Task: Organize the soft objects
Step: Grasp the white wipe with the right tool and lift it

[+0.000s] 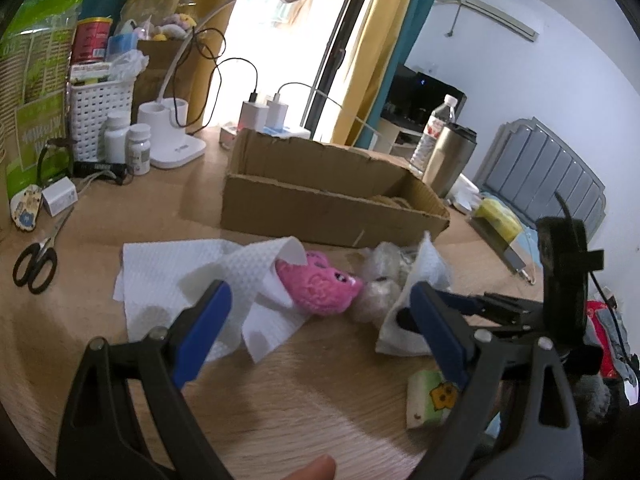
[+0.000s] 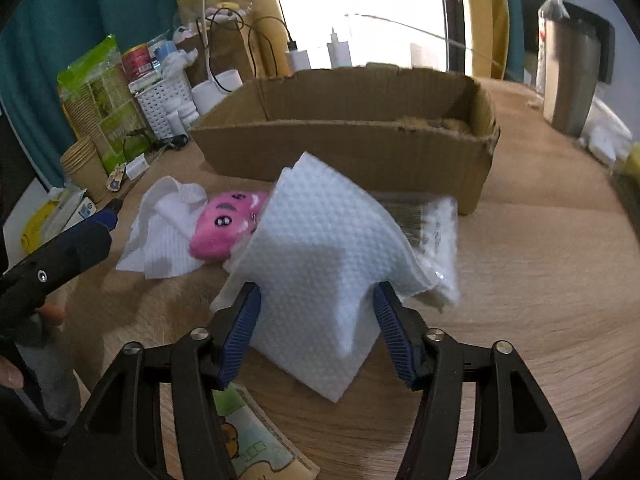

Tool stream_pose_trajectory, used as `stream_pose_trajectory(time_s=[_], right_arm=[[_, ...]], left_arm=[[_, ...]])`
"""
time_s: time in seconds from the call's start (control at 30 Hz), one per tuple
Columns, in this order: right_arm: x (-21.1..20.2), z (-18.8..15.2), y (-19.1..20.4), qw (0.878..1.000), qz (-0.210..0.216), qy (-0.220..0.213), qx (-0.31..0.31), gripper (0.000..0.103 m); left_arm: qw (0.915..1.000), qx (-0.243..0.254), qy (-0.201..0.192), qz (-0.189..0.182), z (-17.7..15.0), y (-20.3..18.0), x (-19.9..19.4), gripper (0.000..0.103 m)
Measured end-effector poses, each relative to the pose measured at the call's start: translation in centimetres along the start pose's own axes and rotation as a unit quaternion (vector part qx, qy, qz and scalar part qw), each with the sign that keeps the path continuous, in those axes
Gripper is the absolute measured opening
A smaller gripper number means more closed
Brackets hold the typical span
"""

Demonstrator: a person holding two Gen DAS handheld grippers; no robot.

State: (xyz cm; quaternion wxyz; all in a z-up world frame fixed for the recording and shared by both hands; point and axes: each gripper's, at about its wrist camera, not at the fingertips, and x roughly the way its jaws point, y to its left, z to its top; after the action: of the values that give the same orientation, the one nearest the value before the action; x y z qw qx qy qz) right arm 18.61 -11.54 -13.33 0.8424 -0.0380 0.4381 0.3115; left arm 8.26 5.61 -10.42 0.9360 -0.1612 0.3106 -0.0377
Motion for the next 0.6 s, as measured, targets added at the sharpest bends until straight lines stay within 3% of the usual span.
stream_pose_trajectory(time_s=[0.03, 0.27, 0.6], right_arm=[[0.1, -0.1, 0.1, 1.000, -0.002, 0.003, -0.003, 0.040], [-0.8, -0.3, 0.5, 1.000, 0.005, -0.006, -0.021, 0.015], [-4.0, -0.1, -1.2, 0.998, 0.019, -0.057, -0.020, 0.011]], left_arm=[[1.0000, 0.000, 0.001, 0.000, 0.0, 0.0, 0.0, 0.092], [1.0000, 0.006, 0.003, -0.004, 0.0, -0.6, 0.1, 0.092], [0.9993, 0.032, 0.015, -0.010, 0.3, -3.2, 1.0, 0.092]])
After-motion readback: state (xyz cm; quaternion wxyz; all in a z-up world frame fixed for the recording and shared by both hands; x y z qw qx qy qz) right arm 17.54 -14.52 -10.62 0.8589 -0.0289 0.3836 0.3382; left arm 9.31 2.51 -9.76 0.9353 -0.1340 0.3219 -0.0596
